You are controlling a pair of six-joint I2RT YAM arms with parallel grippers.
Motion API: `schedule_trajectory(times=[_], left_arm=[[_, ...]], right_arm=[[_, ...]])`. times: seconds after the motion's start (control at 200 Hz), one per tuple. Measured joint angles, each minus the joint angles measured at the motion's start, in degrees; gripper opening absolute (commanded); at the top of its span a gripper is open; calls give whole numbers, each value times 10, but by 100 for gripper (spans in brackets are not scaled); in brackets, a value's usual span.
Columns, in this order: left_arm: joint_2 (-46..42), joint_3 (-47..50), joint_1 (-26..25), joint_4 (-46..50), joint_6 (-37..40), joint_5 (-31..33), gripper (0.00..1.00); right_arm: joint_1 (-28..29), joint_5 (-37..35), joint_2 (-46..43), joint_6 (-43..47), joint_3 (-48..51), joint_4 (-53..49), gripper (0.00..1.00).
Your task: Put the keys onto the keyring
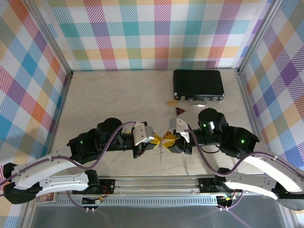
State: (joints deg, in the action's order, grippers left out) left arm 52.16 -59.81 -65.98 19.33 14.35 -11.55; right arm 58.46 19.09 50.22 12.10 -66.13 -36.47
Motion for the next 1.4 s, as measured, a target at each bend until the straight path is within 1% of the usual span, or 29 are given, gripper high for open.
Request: schedule_trajectory(times=[0.06, 0.125, 0.29, 0.385, 0.525, 0.645, 0.72, 0.84, 0.93, 1.07, 1.245, 1.4], left_arm=[[-4, 2, 0, 0, -1, 8, 0], [-9, 9, 0, -2, -3, 15, 0], [-25, 36, 0, -23, -13, 27, 0], [-37, 52, 0, -30, -17, 36, 0], [-46, 65, 0, -33, -30, 57, 0], [-61, 88, 0, -44, -42, 76, 0], [-76, 109, 0, -49, -47, 84, 0], [-105, 141, 0, -55, -56, 98, 0], [-127, 158, 0, -56, -61, 117, 0], [-170, 200, 0, -76, -90, 171, 0], [-227, 258, 0, -89, -121, 223, 0], [-263, 268, 0, -86, -132, 257, 0]], right_arm=[[1, -2, -12, -9, 0, 7, 73], [1, -9, -26, -19, 0, 13, 82], [1, -44, -59, -48, 3, 26, 95], [1, -70, -61, -69, 3, 26, 100], [-1, -109, -56, -101, 8, 30, 99], [-24, -129, -40, -132, 13, 34, 99], [-59, -133, -19, -157, 18, 39, 99], [-137, -121, 29, -205, 27, 49, 99], [-175, -113, 78, -232, 31, 54, 99], [-180, -93, 158, -257, 32, 74, 100], [-180, -59, 262, -280, 32, 124, 96], [-179, -31, 358, -295, 32, 169, 92]])
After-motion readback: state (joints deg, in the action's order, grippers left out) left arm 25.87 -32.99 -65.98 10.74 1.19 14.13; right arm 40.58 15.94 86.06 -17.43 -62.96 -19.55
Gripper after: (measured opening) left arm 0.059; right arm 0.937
